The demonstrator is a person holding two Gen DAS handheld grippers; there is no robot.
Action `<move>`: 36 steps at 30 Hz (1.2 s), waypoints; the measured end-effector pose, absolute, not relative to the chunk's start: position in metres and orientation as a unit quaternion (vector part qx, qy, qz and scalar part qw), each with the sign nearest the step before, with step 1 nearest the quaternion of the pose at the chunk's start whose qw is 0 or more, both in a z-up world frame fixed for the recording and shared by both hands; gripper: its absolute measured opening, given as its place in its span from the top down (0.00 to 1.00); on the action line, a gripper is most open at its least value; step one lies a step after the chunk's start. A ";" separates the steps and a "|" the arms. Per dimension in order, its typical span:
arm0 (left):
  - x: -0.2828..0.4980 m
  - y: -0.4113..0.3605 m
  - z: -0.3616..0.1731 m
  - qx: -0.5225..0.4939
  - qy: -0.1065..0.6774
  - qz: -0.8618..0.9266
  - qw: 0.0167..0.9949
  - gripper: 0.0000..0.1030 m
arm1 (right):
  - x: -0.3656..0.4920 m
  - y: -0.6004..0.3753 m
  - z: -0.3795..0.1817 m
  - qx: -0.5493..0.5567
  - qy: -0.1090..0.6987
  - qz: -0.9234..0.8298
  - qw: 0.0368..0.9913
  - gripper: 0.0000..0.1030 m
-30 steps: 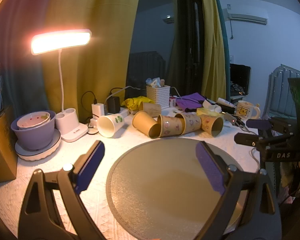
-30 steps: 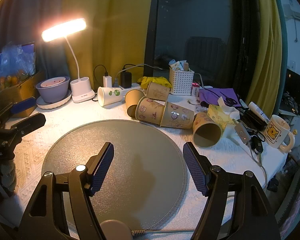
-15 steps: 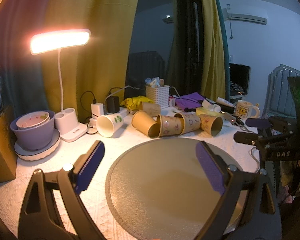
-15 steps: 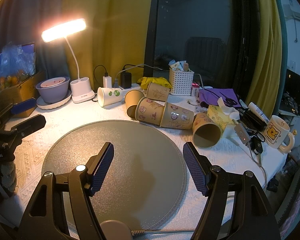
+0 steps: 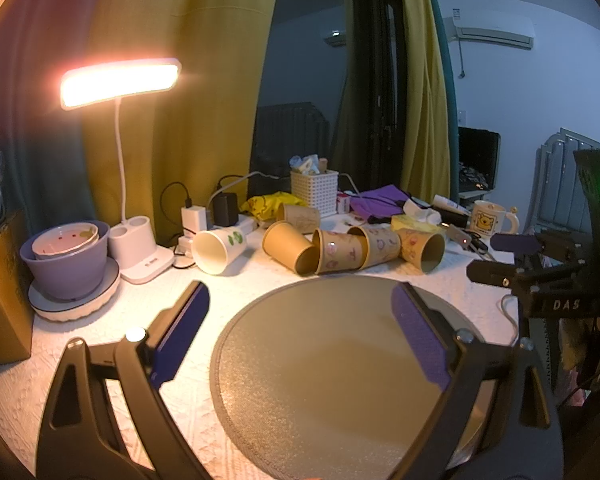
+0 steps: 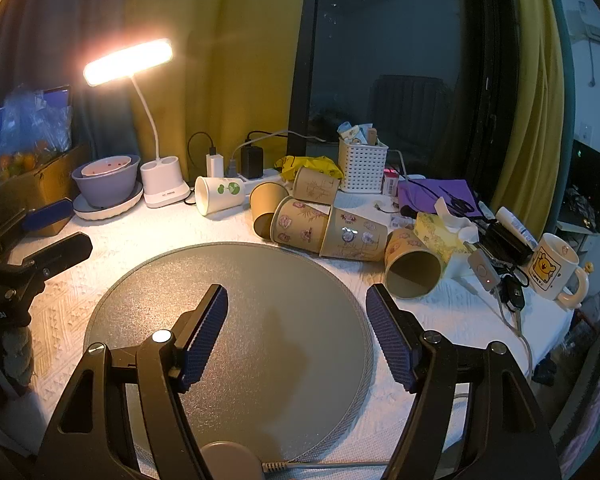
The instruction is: Flip cup upright
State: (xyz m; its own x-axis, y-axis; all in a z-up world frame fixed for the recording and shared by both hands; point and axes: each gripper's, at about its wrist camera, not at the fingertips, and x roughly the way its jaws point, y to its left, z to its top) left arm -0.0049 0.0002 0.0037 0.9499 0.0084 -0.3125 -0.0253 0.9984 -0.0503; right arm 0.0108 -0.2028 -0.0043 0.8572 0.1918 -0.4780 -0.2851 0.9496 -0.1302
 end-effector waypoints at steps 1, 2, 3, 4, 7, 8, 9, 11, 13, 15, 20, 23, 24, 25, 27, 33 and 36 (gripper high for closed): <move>-0.005 0.000 0.004 -0.027 0.158 0.008 0.987 0.09 | 0.011 -0.203 -0.004 -0.098 0.237 0.125 0.959 0.28; -0.005 0.000 0.004 -0.027 0.159 0.008 0.987 0.09 | 0.011 -0.203 -0.005 -0.098 0.237 0.125 0.958 0.28; -0.004 0.000 0.003 -0.026 0.160 0.008 0.987 0.09 | 0.011 -0.203 -0.005 -0.098 0.237 0.125 0.959 0.28; -0.003 -0.003 0.002 -0.023 0.162 0.009 0.986 0.09 | 0.011 -0.203 -0.005 -0.097 0.238 0.126 0.958 0.28; -0.001 -0.007 0.001 -0.016 0.169 0.010 0.985 0.09 | 0.015 -0.203 -0.004 -0.094 0.242 0.129 0.957 0.28; 0.000 -0.008 0.000 -0.011 0.173 0.012 0.985 0.09 | 0.018 -0.204 -0.004 -0.093 0.244 0.130 0.957 0.28; 0.001 -0.010 -0.002 -0.007 0.177 0.013 0.984 0.09 | 0.021 -0.205 -0.004 -0.092 0.245 0.131 0.956 0.28; 0.007 -0.013 -0.005 -0.005 0.188 0.009 0.982 0.09 | 0.030 -0.211 -0.006 -0.088 0.250 0.132 0.955 0.28; 0.016 -0.012 -0.007 -0.007 0.201 0.011 0.980 0.09 | 0.041 -0.220 -0.009 -0.083 0.256 0.132 0.954 0.28; 0.026 -0.011 -0.007 -0.013 0.211 0.014 0.977 0.09 | 0.054 -0.227 -0.012 -0.080 0.264 0.133 0.952 0.28; 0.069 -0.017 -0.002 0.012 0.260 0.009 0.965 0.09 | 0.089 -0.241 -0.016 -0.080 0.268 0.134 0.951 0.28; 0.101 -0.027 -0.002 0.039 0.293 -0.003 0.955 0.09 | 0.110 -0.249 -0.020 -0.076 0.276 0.134 0.949 0.28; 0.110 -0.031 -0.002 0.049 0.300 -0.008 0.953 0.09 | 0.116 -0.250 -0.022 -0.076 0.278 0.134 0.948 0.28; 0.121 -0.035 -0.002 0.062 0.306 -0.012 0.950 0.09 | 0.122 -0.251 -0.023 -0.076 0.281 0.135 0.947 0.28; 0.138 -0.043 -0.001 0.080 0.315 -0.021 0.946 0.09 | 0.134 -0.253 -0.025 -0.078 0.283 0.138 0.946 0.28; 0.194 -0.063 -0.002 0.138 0.333 -0.048 0.931 0.09 | 0.163 -0.254 -0.028 -0.074 0.289 0.155 0.942 0.28; 0.225 -0.069 -0.006 0.165 0.349 -0.061 0.920 0.09 | 0.175 -0.255 -0.025 -0.074 0.290 0.157 0.941 0.28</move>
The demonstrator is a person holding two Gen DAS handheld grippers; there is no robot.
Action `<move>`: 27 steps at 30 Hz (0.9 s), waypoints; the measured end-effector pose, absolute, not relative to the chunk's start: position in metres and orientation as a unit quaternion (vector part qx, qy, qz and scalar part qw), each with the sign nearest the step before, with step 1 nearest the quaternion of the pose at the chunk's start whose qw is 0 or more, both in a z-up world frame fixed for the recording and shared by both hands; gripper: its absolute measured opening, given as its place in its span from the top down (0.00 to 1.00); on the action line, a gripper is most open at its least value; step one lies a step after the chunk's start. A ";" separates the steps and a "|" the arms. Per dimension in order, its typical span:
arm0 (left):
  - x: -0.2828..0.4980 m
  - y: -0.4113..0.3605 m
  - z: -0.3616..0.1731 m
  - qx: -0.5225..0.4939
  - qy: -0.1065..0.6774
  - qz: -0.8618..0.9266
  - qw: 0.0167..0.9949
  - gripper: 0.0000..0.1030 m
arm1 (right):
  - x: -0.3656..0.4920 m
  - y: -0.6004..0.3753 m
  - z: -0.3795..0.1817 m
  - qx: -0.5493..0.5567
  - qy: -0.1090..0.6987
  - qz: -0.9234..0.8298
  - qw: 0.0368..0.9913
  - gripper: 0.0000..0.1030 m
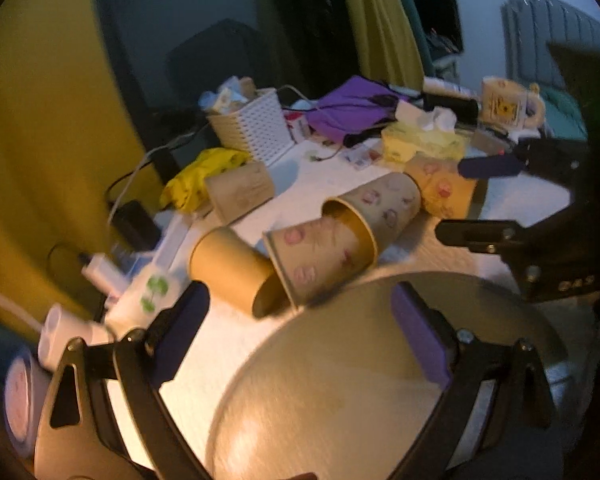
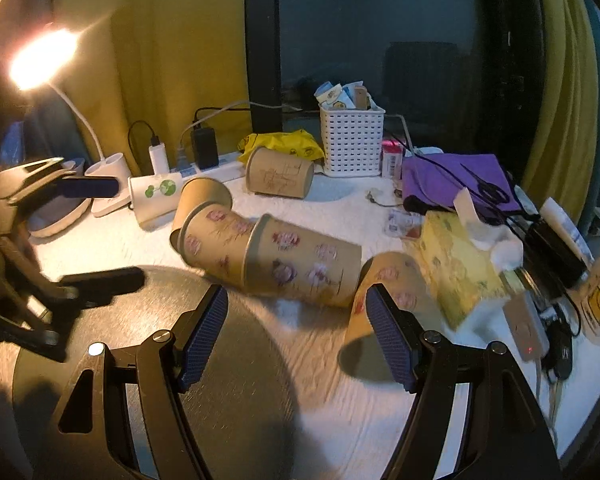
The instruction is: Flip cup upright
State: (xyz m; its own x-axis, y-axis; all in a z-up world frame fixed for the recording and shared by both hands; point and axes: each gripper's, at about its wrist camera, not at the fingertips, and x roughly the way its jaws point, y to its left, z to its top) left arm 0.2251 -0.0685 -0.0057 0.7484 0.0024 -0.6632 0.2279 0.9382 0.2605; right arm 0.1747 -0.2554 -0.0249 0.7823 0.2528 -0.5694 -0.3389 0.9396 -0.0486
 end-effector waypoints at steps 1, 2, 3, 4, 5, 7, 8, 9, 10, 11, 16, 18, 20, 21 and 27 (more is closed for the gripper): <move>0.236 -0.070 -0.007 0.177 0.354 -0.065 0.916 0.09 | 0.180 -0.256 -0.024 -0.075 0.291 0.157 0.941 0.28; 0.244 -0.071 -0.008 0.187 0.358 -0.069 0.912 0.09 | 0.184 -0.257 -0.023 -0.076 0.291 0.157 0.941 0.28; 0.252 -0.072 -0.009 0.197 0.360 -0.074 0.909 0.09 | 0.188 -0.257 -0.022 -0.076 0.291 0.156 0.941 0.28; 0.261 -0.073 -0.010 0.212 0.363 -0.082 0.903 0.09 | 0.193 -0.259 -0.021 -0.077 0.292 0.155 0.941 0.28; 0.267 -0.074 -0.011 0.225 0.367 -0.090 0.898 0.09 | 0.197 -0.260 -0.021 -0.078 0.293 0.153 0.940 0.28; 0.279 -0.078 -0.016 0.259 0.377 -0.114 0.882 0.09 | 0.204 -0.263 -0.020 -0.075 0.295 0.151 0.940 0.28; 0.284 -0.080 -0.019 0.276 0.381 -0.124 0.874 0.09 | 0.208 -0.265 -0.020 -0.072 0.295 0.151 0.941 0.28; 0.288 -0.082 -0.022 0.291 0.386 -0.134 0.865 0.10 | 0.209 -0.266 -0.019 -0.070 0.296 0.150 0.941 0.28; 0.293 -0.084 -0.026 0.305 0.393 -0.145 0.855 0.10 | 0.212 -0.268 -0.019 -0.066 0.296 0.150 0.941 0.28; 0.297 -0.085 -0.030 0.316 0.399 -0.157 0.847 0.10 | 0.214 -0.269 -0.020 -0.063 0.297 0.150 0.941 0.28; 0.308 -0.095 -0.047 0.371 0.405 -0.198 0.812 0.10 | 0.217 -0.274 -0.023 -0.054 0.303 0.148 0.940 0.28; 0.308 -0.101 -0.052 0.390 0.403 -0.207 0.802 0.16 | 0.218 -0.276 -0.025 -0.051 0.306 0.146 0.939 0.28; 0.310 -0.106 -0.058 0.408 0.406 -0.211 0.790 0.24 | 0.219 -0.277 -0.025 -0.048 0.308 0.144 0.939 0.28; 0.311 -0.108 -0.060 0.417 0.402 -0.206 0.789 0.26 | 0.219 -0.277 -0.025 -0.047 0.308 0.144 0.939 0.28; 0.312 -0.102 -0.052 0.403 0.410 -0.197 0.794 0.32 | 0.216 -0.277 -0.023 -0.043 0.306 0.144 0.940 0.28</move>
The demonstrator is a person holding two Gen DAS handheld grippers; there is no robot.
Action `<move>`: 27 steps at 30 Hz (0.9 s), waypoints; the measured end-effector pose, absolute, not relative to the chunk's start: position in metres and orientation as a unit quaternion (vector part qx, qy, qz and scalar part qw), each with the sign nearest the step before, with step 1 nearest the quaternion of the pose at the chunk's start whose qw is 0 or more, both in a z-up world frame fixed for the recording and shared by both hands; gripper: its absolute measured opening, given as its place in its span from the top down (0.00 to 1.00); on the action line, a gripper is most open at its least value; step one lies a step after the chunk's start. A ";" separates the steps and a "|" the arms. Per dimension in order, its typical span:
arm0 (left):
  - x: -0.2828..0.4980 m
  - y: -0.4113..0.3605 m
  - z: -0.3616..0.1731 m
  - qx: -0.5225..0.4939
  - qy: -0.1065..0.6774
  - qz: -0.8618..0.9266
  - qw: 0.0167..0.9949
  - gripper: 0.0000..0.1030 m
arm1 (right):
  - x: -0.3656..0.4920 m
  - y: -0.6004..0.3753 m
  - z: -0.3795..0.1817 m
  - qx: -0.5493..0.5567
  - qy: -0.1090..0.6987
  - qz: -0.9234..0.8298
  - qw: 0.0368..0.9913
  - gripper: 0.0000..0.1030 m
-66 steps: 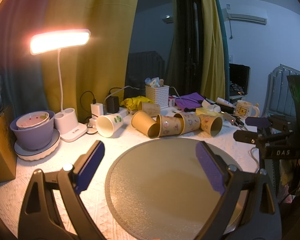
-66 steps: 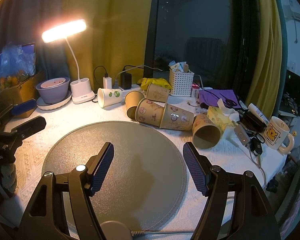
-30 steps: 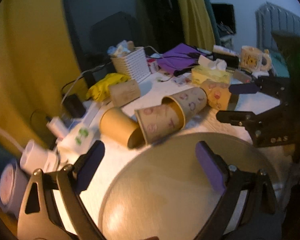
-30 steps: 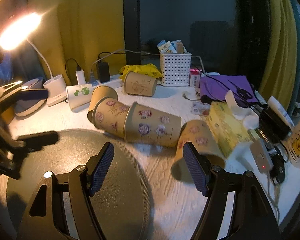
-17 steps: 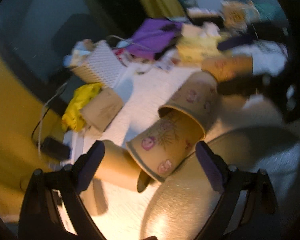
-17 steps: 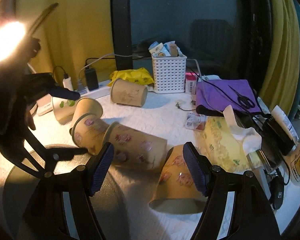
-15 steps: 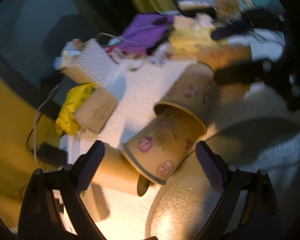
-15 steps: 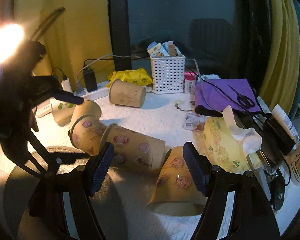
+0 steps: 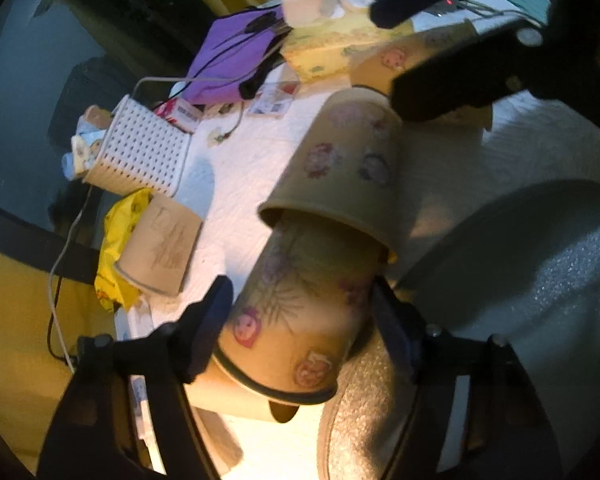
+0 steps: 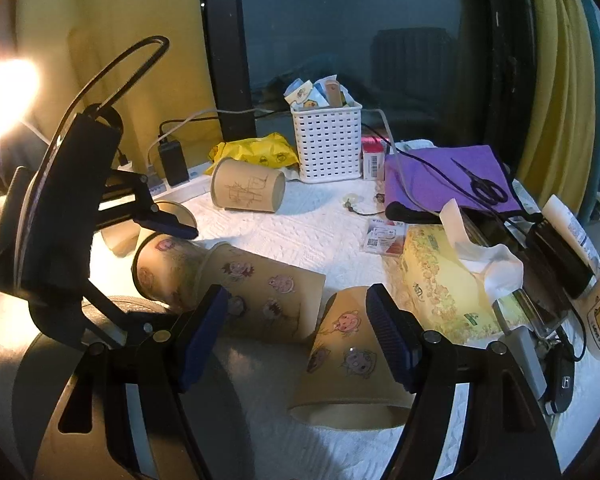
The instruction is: Flip cup upright
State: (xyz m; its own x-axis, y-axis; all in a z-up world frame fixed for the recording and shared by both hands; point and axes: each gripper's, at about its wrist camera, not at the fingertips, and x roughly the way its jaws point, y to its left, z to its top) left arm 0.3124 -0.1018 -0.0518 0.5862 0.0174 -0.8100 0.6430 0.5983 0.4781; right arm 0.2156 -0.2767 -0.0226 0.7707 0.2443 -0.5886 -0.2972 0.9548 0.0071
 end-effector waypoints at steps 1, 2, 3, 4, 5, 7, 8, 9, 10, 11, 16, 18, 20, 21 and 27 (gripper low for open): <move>0.311 -0.100 -0.049 0.397 0.411 -0.192 0.798 0.33 | 0.215 -0.277 -0.022 -0.043 0.306 0.144 0.940 0.28; 0.311 -0.099 -0.046 0.392 0.412 -0.188 0.801 0.33 | 0.213 -0.277 -0.021 -0.042 0.306 0.144 0.940 0.28; 0.310 -0.097 -0.044 0.388 0.414 -0.185 0.802 0.33 | 0.214 -0.276 -0.021 -0.041 0.305 0.144 0.940 0.28; 0.308 -0.095 -0.041 0.383 0.414 -0.181 0.806 0.33 | 0.212 -0.276 -0.020 -0.041 0.304 0.143 0.941 0.28; 0.305 -0.094 -0.038 0.380 0.414 -0.177 0.808 0.34 | 0.211 -0.276 -0.019 -0.040 0.304 0.143 0.941 0.28; 0.300 -0.090 -0.032 0.371 0.414 -0.170 0.814 0.34 | 0.208 -0.275 -0.018 -0.041 0.303 0.144 0.941 0.28; 0.297 -0.088 -0.028 0.365 0.413 -0.168 0.817 0.34 | 0.205 -0.274 -0.017 -0.042 0.302 0.146 0.941 0.28; 0.293 -0.086 -0.023 0.359 0.412 -0.166 0.821 0.34 | 0.204 -0.273 -0.016 -0.043 0.301 0.147 0.941 0.28; 0.289 -0.084 -0.019 0.355 0.409 -0.165 0.824 0.34 | 0.201 -0.272 -0.016 -0.045 0.301 0.150 0.941 0.28; 0.285 -0.082 -0.015 0.352 0.406 -0.164 0.827 0.34 | 0.199 -0.270 -0.014 -0.048 0.300 0.155 0.940 0.28; 0.248 -0.084 0.004 0.343 0.387 -0.181 0.836 0.34 | 0.179 -0.261 -0.002 -0.074 0.289 0.204 0.932 0.28; 0.230 -0.087 0.005 0.339 0.382 -0.190 0.838 0.34 | 0.167 -0.255 0.006 -0.087 0.281 0.231 0.927 0.28; 0.209 -0.090 0.003 0.335 0.378 -0.202 0.839 0.34 | 0.154 -0.246 0.013 -0.099 0.274 0.257 0.922 0.28; 0.198 -0.093 0.001 0.334 0.376 -0.207 0.839 0.34 | 0.147 -0.240 0.016 -0.105 0.271 0.273 0.917 0.28; 0.134 -0.107 -0.014 0.324 0.371 -0.227 0.840 0.34 | 0.112 -0.204 0.014 -0.133 0.289 0.354 0.880 0.28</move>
